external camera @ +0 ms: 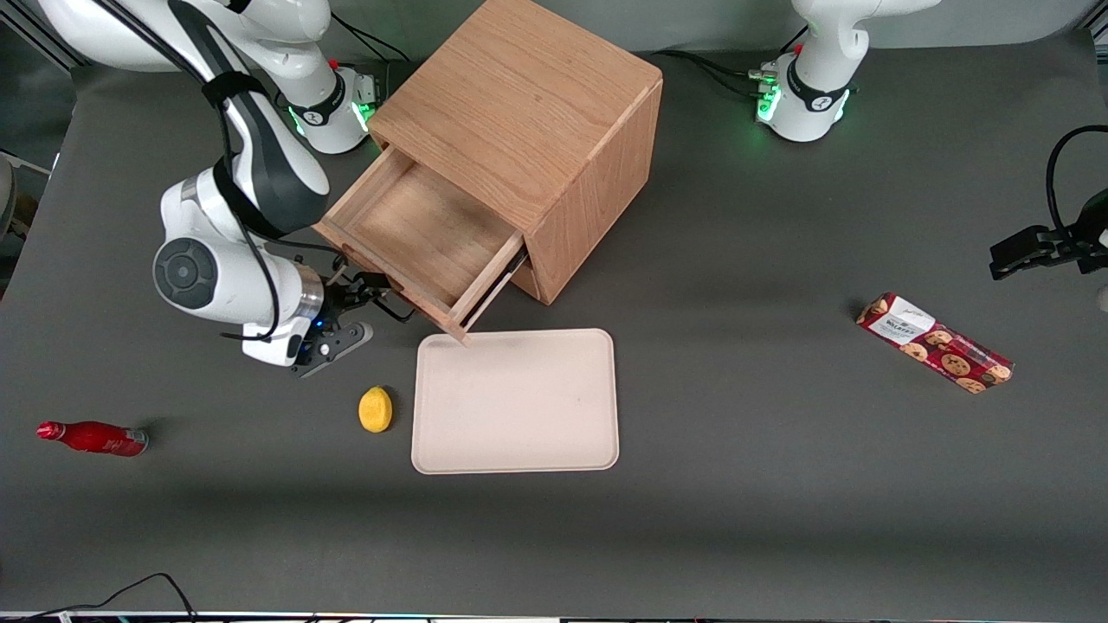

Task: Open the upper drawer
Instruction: 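Pull the upper drawer outward from the cabinet with the right gripper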

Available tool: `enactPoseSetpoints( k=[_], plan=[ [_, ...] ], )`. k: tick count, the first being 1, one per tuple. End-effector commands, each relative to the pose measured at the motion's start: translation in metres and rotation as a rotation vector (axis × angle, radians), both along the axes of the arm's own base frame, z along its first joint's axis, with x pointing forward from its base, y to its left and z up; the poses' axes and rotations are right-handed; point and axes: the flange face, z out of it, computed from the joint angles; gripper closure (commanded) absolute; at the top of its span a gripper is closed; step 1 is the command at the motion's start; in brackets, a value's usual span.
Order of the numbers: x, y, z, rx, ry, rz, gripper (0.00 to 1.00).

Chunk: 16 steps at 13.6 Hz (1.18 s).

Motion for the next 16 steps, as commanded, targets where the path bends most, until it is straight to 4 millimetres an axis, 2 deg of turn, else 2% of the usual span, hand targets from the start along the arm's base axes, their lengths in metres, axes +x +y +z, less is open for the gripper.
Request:
enactPoseSetpoints(
  k=[1, 3, 7, 16],
  plan=[
    [0.012, -0.020, -0.039, -0.046, 0.015, 0.001, 0.00],
    [0.019, -0.031, -0.039, -0.043, 0.012, 0.000, 0.00],
    [0.028, -0.041, -0.040, -0.060, -0.001, -0.003, 0.00],
    [0.043, -0.052, -0.041, -0.051, -0.010, -0.020, 0.00]
  ],
)
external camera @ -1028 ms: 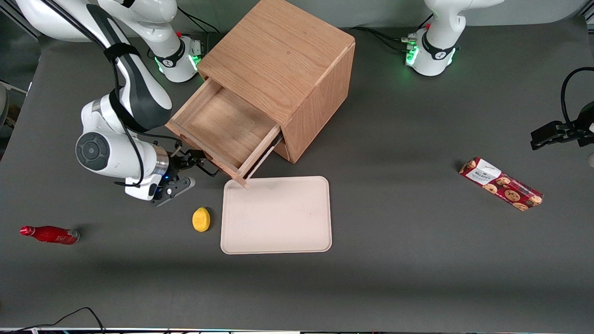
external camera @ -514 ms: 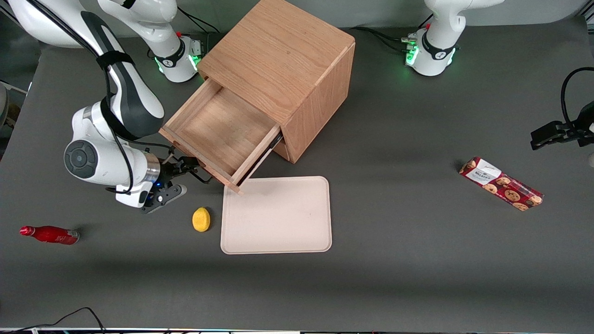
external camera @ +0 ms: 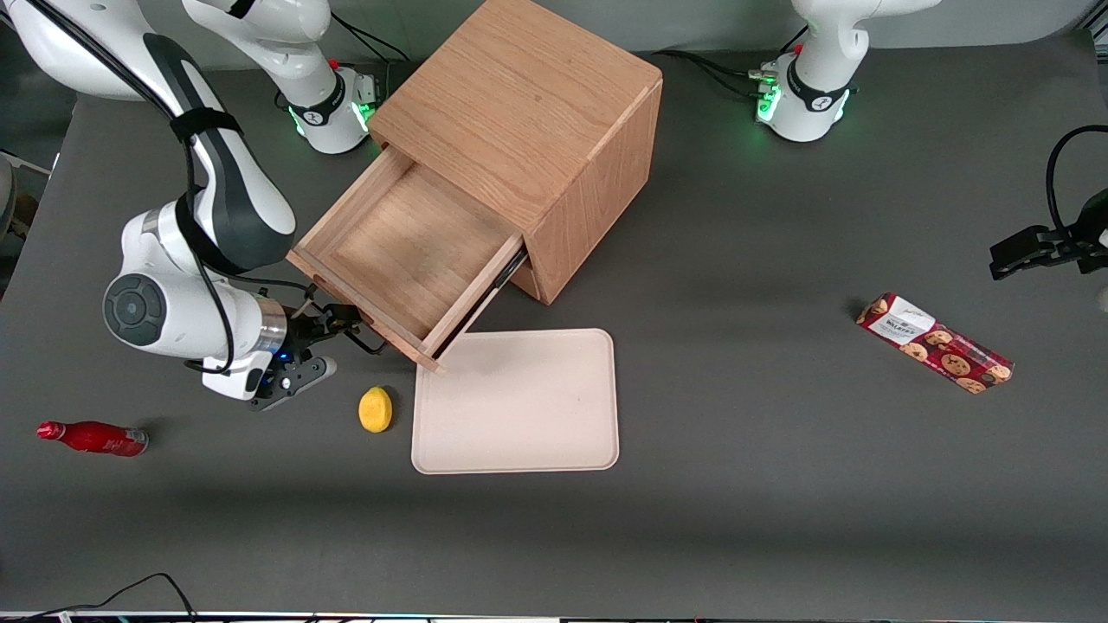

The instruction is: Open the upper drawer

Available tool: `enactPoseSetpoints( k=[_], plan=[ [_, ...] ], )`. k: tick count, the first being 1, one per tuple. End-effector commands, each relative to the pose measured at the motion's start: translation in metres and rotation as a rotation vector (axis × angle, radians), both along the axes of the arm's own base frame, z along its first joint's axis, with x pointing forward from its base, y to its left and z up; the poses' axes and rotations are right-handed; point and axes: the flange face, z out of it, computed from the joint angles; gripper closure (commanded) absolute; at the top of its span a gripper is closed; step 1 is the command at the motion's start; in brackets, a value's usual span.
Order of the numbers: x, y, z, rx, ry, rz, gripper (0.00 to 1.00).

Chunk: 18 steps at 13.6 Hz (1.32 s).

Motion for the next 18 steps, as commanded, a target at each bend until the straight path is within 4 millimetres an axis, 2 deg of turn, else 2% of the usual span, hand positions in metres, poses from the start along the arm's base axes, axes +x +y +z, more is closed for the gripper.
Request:
enactPoseSetpoints(
  k=[1, 6, 10, 12, 15, 17, 18],
  plan=[
    [0.005, -0.012, -0.036, -0.055, 0.019, 0.005, 0.00],
    [0.005, -0.014, -0.037, -0.073, 0.022, 0.015, 0.00],
    [0.011, -0.017, 0.011, -0.102, 0.067, 0.022, 0.00],
    [0.010, -0.015, 0.020, -0.106, 0.064, 0.025, 0.00],
    [0.010, -0.011, 0.014, -0.106, 0.073, 0.024, 0.00],
    [0.008, -0.007, 0.022, -0.108, 0.062, 0.026, 0.00],
    [0.007, -0.004, 0.034, -0.111, 0.046, 0.015, 0.00]
  ],
)
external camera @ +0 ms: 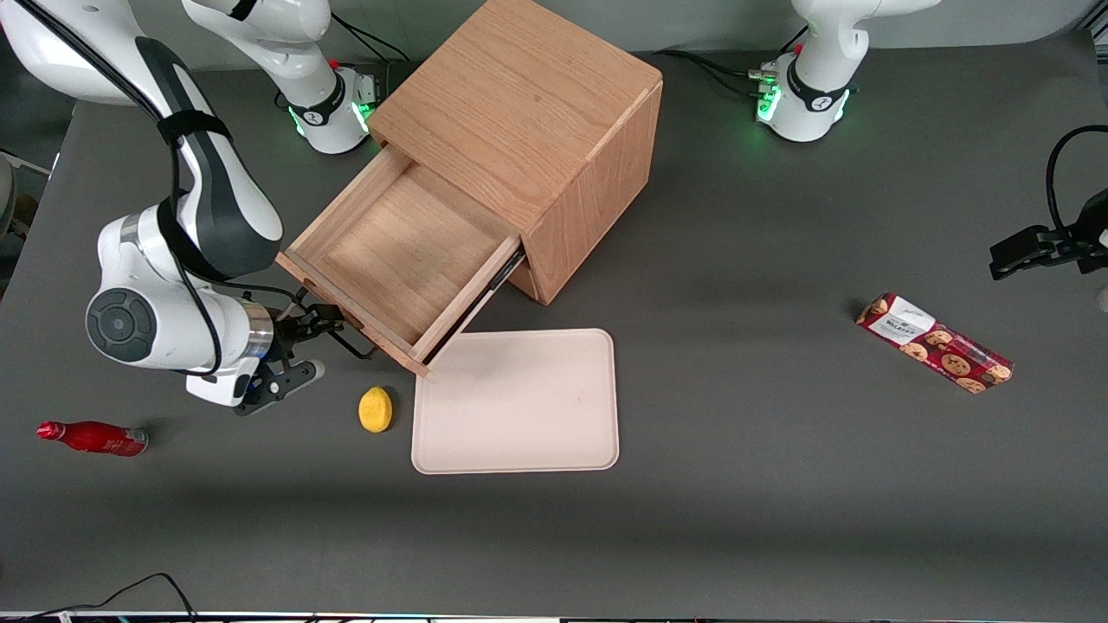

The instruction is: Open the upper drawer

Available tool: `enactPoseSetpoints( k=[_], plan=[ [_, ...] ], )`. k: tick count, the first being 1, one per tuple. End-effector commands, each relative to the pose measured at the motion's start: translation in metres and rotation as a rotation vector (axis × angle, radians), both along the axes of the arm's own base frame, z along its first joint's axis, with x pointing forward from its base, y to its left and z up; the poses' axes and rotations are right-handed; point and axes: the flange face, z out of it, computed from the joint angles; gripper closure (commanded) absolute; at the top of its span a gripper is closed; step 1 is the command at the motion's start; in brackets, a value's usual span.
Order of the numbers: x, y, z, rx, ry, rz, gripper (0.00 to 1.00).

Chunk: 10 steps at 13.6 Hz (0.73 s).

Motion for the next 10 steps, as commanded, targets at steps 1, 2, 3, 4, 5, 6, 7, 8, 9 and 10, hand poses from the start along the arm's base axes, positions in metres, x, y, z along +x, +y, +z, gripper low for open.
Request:
enactPoseSetpoints(
  k=[1, 2, 3, 4, 5, 6, 7, 8, 9, 10],
  plan=[
    [-0.001, 0.006, 0.029, -0.046, -0.031, -0.026, 0.00],
    [-0.003, 0.007, 0.036, -0.050, -0.034, -0.034, 0.00],
    [-0.004, 0.009, 0.045, -0.052, -0.040, -0.031, 0.00],
    [-0.006, 0.012, 0.050, -0.053, -0.038, -0.027, 0.00],
    [-0.010, 0.020, 0.060, -0.056, -0.044, -0.015, 0.00],
    [-0.009, 0.019, 0.073, -0.053, -0.062, -0.016, 0.00],
    [-0.010, 0.014, 0.091, -0.059, -0.062, -0.025, 0.00],
    [-0.009, 0.008, 0.113, -0.062, -0.057, -0.033, 0.00],
    [-0.010, -0.002, 0.135, -0.070, -0.042, -0.045, 0.00],
    [-0.012, -0.015, 0.156, -0.078, -0.034, -0.069, 0.00]
  ],
)
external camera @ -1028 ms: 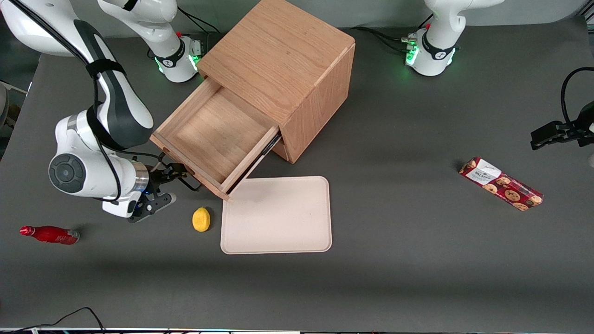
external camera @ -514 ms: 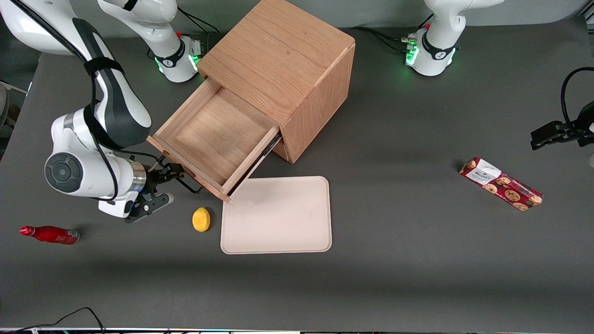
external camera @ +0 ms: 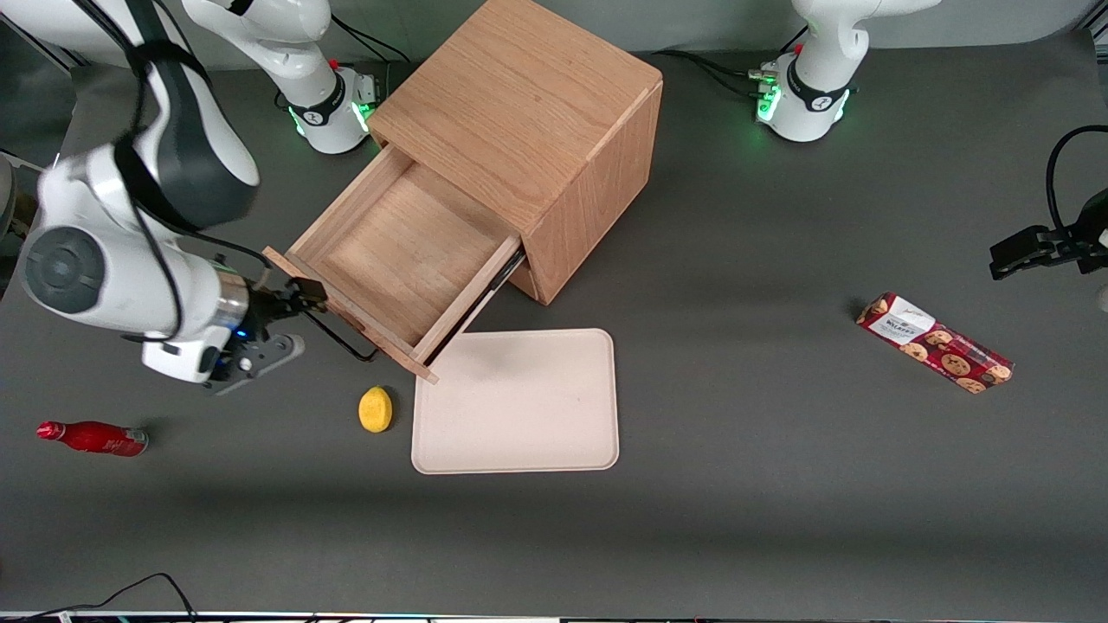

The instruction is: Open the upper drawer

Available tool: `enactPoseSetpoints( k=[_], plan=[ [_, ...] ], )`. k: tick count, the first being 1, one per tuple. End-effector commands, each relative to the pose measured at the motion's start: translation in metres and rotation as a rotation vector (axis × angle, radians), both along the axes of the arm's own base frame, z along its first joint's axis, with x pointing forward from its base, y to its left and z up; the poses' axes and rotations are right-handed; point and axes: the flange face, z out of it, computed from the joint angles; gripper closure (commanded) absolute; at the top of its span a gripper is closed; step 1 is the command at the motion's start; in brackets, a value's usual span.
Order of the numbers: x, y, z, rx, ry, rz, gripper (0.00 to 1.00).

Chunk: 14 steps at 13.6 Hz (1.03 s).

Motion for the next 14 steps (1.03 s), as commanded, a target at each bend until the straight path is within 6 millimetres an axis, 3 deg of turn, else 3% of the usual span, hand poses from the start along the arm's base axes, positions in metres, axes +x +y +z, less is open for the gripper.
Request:
enactPoseSetpoints(
  k=[1, 3, 8, 12, 14],
  plan=[
    [-0.005, -0.032, 0.065, -0.044, 0.004, -0.069, 0.00],
    [-0.020, -0.068, 0.093, -0.074, -0.007, -0.159, 0.00],
    [-0.068, -0.124, 0.149, -0.138, -0.083, -0.297, 0.00],
    [-0.089, -0.164, 0.153, -0.127, -0.106, -0.399, 0.00],
    [-0.096, -0.158, 0.154, -0.126, -0.103, -0.399, 0.00]
  ],
)
